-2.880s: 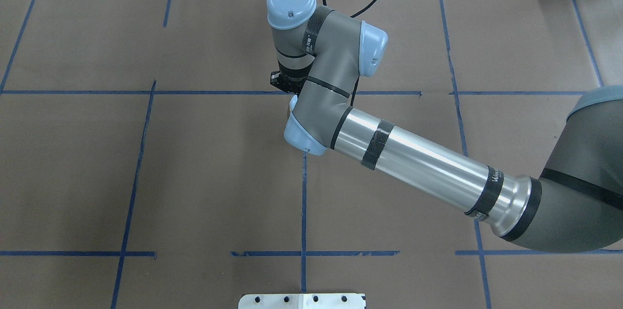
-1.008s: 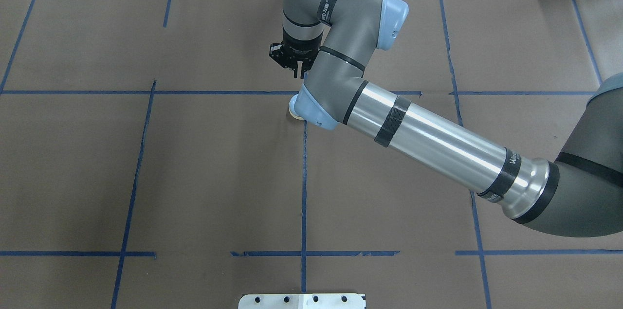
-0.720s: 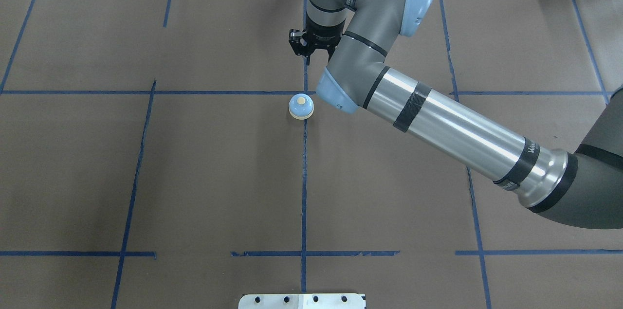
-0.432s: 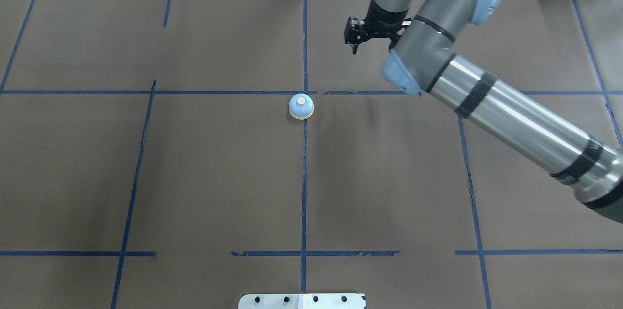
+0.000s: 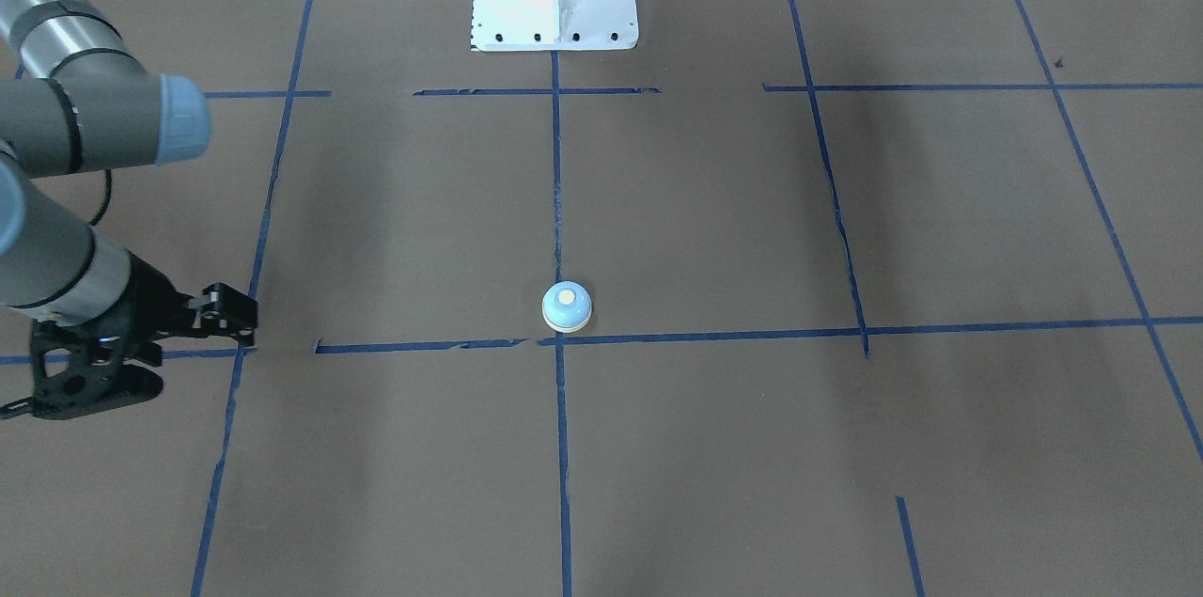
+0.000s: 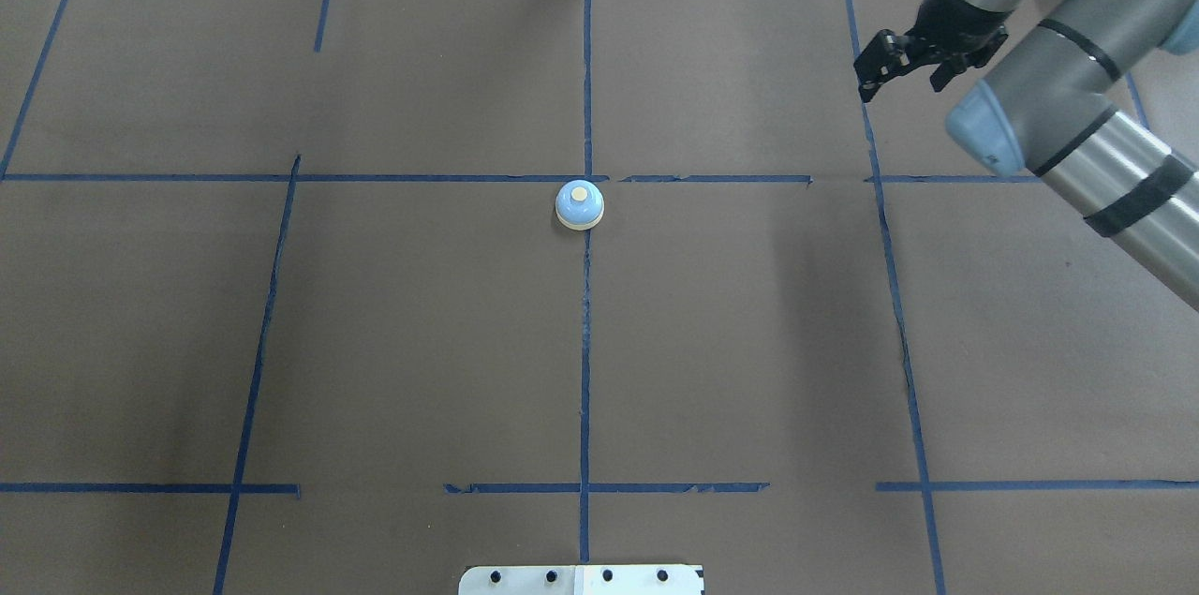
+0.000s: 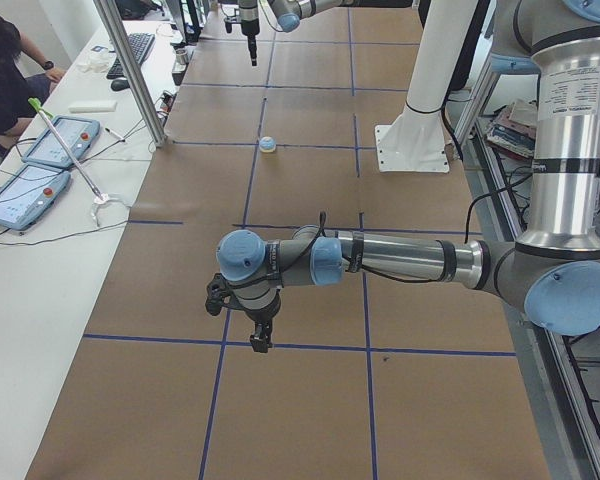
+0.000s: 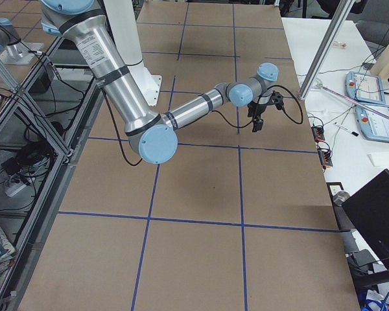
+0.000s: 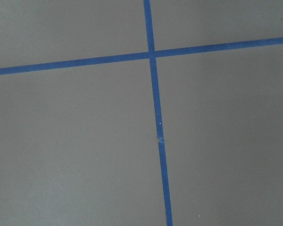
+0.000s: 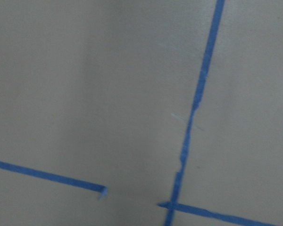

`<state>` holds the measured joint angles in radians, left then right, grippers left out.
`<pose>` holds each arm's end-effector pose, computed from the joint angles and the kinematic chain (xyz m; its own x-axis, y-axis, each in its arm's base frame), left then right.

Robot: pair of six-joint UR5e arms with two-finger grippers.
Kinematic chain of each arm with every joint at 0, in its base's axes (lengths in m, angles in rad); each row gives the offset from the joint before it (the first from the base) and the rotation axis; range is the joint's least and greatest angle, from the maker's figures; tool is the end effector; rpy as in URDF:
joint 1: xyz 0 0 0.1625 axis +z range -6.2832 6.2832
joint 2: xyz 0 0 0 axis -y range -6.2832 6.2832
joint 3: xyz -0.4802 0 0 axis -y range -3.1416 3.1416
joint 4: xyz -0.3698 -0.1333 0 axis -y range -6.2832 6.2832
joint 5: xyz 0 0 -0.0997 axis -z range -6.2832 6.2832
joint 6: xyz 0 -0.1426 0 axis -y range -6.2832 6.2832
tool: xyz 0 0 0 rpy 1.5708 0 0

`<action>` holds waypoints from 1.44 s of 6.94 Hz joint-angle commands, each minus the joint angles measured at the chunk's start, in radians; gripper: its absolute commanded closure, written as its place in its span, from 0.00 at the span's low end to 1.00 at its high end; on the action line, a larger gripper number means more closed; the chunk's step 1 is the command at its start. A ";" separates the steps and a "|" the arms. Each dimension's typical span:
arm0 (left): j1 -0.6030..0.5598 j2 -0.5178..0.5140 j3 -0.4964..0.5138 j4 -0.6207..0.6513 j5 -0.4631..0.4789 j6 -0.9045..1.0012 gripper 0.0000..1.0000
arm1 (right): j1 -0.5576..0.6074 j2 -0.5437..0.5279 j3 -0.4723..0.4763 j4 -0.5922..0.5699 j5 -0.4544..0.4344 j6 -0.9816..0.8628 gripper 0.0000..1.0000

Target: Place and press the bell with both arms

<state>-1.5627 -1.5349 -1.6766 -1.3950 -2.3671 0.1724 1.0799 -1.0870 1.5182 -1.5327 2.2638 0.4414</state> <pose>-0.0278 -0.4405 0.7263 0.6882 0.1017 -0.7184 -0.1280 0.9916 0.0178 -0.2918 -0.6353 0.4858 0.6699 -0.2223 0.7084 0.1485 0.9750 0.1655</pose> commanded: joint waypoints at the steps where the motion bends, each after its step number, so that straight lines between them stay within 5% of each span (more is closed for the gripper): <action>1: -0.007 0.037 -0.002 0.004 0.018 -0.002 0.00 | 0.113 -0.256 0.127 -0.014 0.014 -0.296 0.00; 3: -0.007 0.050 -0.004 -0.005 0.014 -0.001 0.00 | 0.283 -0.426 0.163 -0.015 0.014 -0.564 0.00; 5: -0.007 0.047 -0.003 -0.005 0.014 -0.005 0.00 | 0.473 -0.587 0.168 -0.012 0.016 -0.636 0.00; 10: -0.005 0.047 -0.011 -0.004 0.020 -0.002 0.00 | 0.496 -0.659 0.208 0.006 0.060 -0.518 0.00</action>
<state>-1.5691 -1.4879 -1.6872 -1.3990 -2.3472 0.1701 1.5757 -1.7411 1.7213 -1.5309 2.3179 -0.0980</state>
